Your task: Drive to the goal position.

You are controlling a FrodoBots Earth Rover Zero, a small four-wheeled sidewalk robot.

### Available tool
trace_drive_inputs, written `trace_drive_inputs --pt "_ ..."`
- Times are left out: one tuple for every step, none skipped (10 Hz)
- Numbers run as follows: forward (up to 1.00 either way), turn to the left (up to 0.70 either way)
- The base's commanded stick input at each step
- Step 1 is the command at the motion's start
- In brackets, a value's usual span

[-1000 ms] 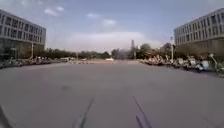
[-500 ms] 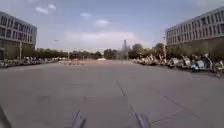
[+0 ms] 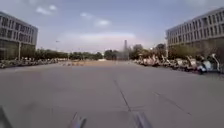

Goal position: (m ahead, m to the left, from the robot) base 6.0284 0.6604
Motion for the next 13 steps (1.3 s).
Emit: trace_drive_inputs --pt "1.0 0.0" --pt "1.0 0.0" --pt "1.0 0.0" --pt "1.0 0.0" --pt "1.0 0.0" --pt "1.0 0.0" --pt "1.0 0.0" --pt "1.0 0.0" --pt "1.0 0.0" --pt "1.0 0.0" --pt "1.0 0.0" --pt "1.0 0.0" --pt "1.0 0.0"
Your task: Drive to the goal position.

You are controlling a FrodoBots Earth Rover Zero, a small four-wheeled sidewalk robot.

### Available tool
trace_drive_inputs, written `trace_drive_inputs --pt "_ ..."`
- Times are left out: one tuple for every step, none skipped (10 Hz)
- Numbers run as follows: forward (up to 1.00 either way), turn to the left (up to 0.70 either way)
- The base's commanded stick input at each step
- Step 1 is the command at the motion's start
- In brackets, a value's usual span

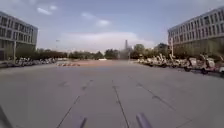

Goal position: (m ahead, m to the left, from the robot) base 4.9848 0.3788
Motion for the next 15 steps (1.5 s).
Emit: trace_drive_inputs --pt "1.0 0.0" --pt "1.0 0.0" --pt "1.0 0.0" --pt "1.0 0.0" --pt "1.0 0.0" --pt "1.0 0.0" --pt "1.0 0.0" --pt "1.0 0.0" --pt "1.0 0.0" --pt "1.0 0.0" --pt "1.0 0.0" --pt "1.0 0.0" --pt "1.0 0.0" --pt "1.0 0.0" --pt "1.0 0.0"
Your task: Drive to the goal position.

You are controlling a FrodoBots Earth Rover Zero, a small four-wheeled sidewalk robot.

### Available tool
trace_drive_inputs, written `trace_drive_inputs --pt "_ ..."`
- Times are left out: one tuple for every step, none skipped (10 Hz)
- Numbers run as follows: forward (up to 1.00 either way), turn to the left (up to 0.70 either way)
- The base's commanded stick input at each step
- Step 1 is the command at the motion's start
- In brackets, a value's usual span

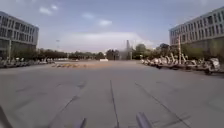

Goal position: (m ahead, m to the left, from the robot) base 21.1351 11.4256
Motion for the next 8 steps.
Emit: trace_drive_inputs --pt "1.0 0.0" --pt "1.0 0.0" --pt "1.0 0.0" --pt "1.0 0.0" --pt "1.0 0.0" --pt "1.0 0.0" --pt "1.0 0.0" --pt "1.0 0.0"
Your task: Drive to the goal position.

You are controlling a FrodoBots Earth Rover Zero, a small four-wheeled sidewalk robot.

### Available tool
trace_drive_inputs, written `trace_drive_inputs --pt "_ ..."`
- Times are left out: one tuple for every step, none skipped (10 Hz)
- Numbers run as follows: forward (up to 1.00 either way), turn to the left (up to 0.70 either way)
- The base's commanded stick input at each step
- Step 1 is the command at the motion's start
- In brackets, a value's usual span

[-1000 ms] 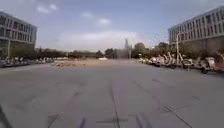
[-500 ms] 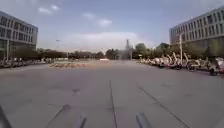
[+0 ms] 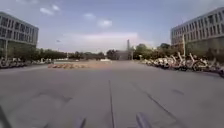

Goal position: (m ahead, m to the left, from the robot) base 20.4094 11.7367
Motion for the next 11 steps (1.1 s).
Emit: trace_drive_inputs --pt "1.0 0.0" --pt "1.0 0.0" --pt "1.0 0.0" --pt "1.0 0.0" --pt "1.0 0.0" --pt "1.0 0.0" --pt "1.0 0.0" --pt "1.0 0.0" --pt "1.0 0.0" --pt "1.0 0.0" --pt "1.0 0.0"
